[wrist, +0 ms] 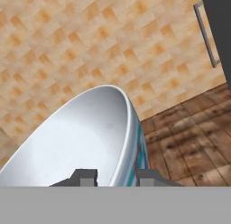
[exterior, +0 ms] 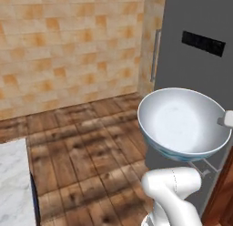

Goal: Move the bowls from the cabinet to the plates on the dining table.

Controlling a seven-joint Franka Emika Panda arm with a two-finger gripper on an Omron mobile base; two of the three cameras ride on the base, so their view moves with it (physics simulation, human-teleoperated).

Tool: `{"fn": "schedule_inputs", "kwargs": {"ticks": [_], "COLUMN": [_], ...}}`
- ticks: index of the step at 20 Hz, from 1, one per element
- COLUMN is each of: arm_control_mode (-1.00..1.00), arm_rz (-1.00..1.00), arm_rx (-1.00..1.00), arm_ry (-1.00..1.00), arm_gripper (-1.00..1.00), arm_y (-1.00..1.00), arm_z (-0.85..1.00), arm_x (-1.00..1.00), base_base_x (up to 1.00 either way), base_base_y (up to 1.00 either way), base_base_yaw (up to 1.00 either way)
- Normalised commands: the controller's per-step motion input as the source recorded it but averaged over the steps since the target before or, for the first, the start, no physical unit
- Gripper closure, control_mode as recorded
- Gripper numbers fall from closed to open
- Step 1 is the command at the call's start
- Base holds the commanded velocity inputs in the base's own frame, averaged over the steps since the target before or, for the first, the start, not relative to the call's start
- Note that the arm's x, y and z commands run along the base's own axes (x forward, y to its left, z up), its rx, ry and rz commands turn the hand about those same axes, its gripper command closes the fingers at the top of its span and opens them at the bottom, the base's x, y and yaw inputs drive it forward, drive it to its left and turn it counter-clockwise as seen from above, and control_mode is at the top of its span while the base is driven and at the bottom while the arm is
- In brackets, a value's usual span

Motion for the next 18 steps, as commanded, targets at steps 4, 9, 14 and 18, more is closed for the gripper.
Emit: {"fn": "schedule_inputs", "kwargs": {"ticks": [4,9,14,18], "arm_control_mode": [1.00,1.00,1.00,1.00], "arm_rz": [0.00,0.00,0.00,0.00], "arm_rx": [0.00,0.00,0.00,0.00], "arm_ry": [0.00,0.00,0.00,0.00], "arm_gripper": [1.00,1.00,1.00,1.00], "arm_y": [0.00,0.00,0.00,0.00], "arm_z": [0.00,0.00,0.00,0.00], "arm_x": [0.00,0.00,0.00,0.00], "base_base_x": [0.81,0.80,0.85,0.86], "base_base_y": [0.00,0.00,0.00,0.01], "base_base_yaw": [0.00,-0.01,-0.01,-0.01]}}
